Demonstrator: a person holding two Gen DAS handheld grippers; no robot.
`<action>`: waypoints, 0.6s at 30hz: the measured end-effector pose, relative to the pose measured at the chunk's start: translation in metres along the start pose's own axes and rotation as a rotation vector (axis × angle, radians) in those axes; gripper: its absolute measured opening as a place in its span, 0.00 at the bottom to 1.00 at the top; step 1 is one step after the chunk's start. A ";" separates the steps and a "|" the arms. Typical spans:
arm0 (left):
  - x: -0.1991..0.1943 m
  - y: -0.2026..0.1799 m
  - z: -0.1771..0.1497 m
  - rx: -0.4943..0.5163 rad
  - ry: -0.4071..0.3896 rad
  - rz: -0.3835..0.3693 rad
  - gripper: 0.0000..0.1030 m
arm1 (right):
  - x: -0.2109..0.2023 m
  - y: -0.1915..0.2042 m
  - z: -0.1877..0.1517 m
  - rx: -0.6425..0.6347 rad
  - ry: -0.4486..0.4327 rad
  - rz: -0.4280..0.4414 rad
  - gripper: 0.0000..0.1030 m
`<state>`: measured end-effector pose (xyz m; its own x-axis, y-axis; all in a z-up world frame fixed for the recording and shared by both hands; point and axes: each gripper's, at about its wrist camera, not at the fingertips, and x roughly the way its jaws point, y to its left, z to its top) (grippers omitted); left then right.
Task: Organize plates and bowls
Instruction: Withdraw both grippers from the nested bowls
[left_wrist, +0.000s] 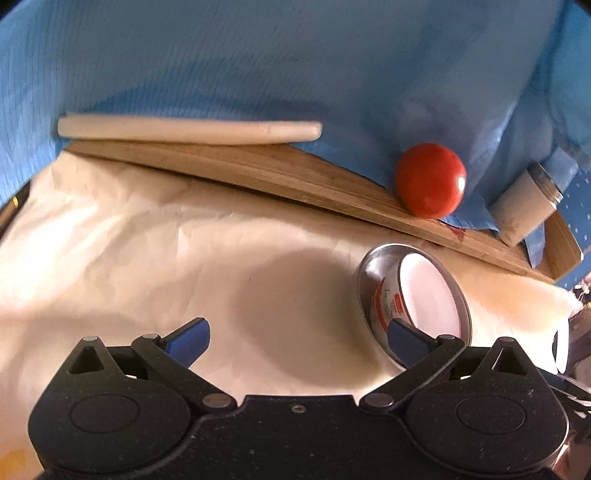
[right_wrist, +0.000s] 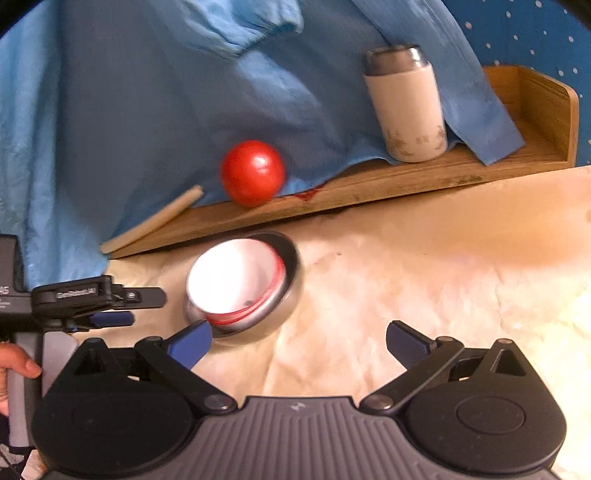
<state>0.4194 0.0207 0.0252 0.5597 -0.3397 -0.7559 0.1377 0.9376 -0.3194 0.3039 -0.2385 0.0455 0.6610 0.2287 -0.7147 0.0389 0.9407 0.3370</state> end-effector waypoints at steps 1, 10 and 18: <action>0.003 0.000 0.002 -0.011 0.008 -0.001 0.99 | 0.003 -0.001 0.004 0.002 0.010 -0.026 1.00; 0.028 -0.004 0.011 -0.021 0.052 0.015 0.99 | 0.032 -0.020 0.029 0.064 0.113 -0.130 1.00; 0.042 0.000 0.019 -0.021 0.075 0.050 0.99 | 0.061 -0.017 0.043 0.061 0.142 -0.141 1.00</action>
<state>0.4583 0.0077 0.0046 0.5028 -0.2982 -0.8113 0.0934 0.9518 -0.2920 0.3757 -0.2517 0.0221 0.5340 0.1331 -0.8350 0.1715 0.9499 0.2611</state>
